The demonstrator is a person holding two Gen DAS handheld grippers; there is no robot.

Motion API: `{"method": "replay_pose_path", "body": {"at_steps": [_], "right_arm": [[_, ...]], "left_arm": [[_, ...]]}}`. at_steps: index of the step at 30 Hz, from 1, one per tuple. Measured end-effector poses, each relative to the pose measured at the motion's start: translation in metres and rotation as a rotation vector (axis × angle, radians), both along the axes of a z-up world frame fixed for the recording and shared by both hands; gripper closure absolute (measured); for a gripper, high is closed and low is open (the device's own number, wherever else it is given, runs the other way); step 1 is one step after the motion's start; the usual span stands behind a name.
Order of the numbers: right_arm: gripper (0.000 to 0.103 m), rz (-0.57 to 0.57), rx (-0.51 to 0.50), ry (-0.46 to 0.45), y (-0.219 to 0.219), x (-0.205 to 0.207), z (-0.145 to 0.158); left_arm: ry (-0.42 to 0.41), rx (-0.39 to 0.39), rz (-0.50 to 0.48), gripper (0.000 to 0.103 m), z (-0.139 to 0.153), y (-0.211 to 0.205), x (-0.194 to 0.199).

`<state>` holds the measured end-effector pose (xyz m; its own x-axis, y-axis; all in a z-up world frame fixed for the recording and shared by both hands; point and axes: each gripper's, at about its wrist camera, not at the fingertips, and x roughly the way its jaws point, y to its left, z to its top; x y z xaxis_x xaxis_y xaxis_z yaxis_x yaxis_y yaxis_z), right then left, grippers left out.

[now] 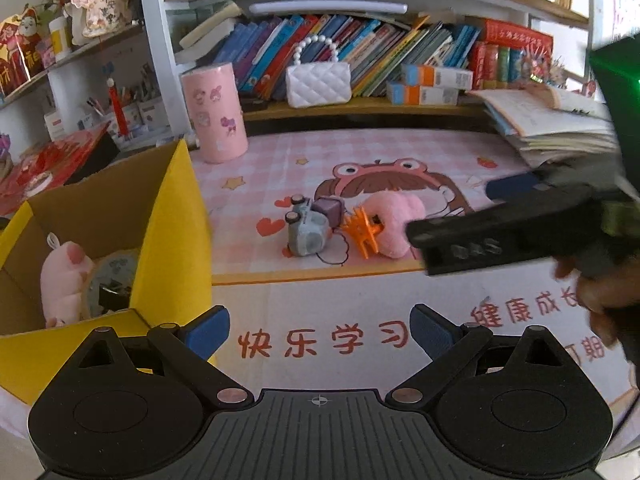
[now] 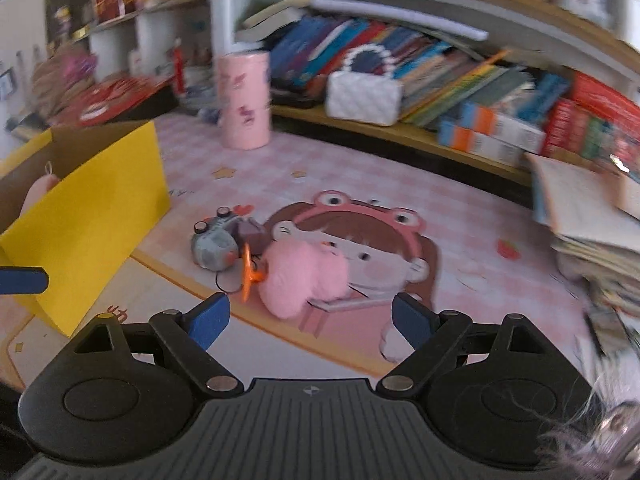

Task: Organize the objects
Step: 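Grasp the pink plush toy with right tool while left tool grasps the grey toy truck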

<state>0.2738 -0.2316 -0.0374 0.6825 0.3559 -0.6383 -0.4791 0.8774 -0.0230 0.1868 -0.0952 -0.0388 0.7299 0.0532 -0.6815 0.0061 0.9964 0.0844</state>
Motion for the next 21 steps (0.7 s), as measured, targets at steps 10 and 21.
{"method": "replay_pose_path", "body": {"at_steps": [10, 21], "right_arm": [[0.002, 0.053, -0.016, 0.102, 0.036, 0.07, -0.04], [0.023, 0.041, 0.102, 0.08, 0.011, 0.079, -0.025]], "left_arm": [[0.03, 0.059, -0.018, 0.005, -0.005, -0.009, 0.016], [0.021, 0.051, -0.024, 0.005, -0.007, -0.019, 0.039]]}}
